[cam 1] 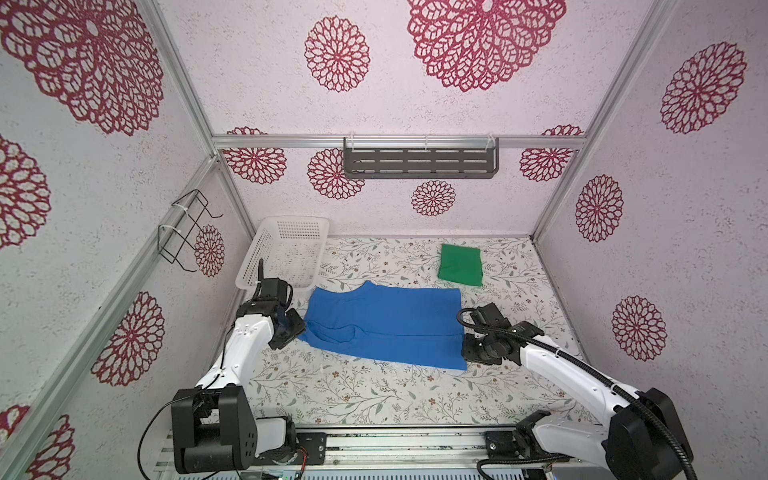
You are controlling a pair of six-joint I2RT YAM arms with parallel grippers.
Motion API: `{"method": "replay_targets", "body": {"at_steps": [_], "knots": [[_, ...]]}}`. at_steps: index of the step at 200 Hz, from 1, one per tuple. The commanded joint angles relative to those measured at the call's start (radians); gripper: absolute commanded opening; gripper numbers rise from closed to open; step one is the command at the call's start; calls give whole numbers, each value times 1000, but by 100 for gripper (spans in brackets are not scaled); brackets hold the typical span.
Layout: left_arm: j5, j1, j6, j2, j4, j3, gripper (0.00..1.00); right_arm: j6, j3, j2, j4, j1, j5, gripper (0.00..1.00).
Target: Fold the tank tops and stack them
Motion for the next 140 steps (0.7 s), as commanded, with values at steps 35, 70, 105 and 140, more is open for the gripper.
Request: {"method": "replay_targets", "body": {"at_steps": [35, 70, 105, 140], "knots": [[73, -36, -22, 147, 134, 47, 37, 49, 50, 9, 30, 74, -12, 32], [111, -35, -17, 265, 195, 86, 34, 111, 38, 63, 109, 158, -12, 31], [157, -29, -37, 356, 266, 55, 34, 141, 10, 143, 200, 170, 10, 27], [108, 8, -44, 344, 281, -5, 34, 175, -52, 167, 213, 156, 83, 22]]}}
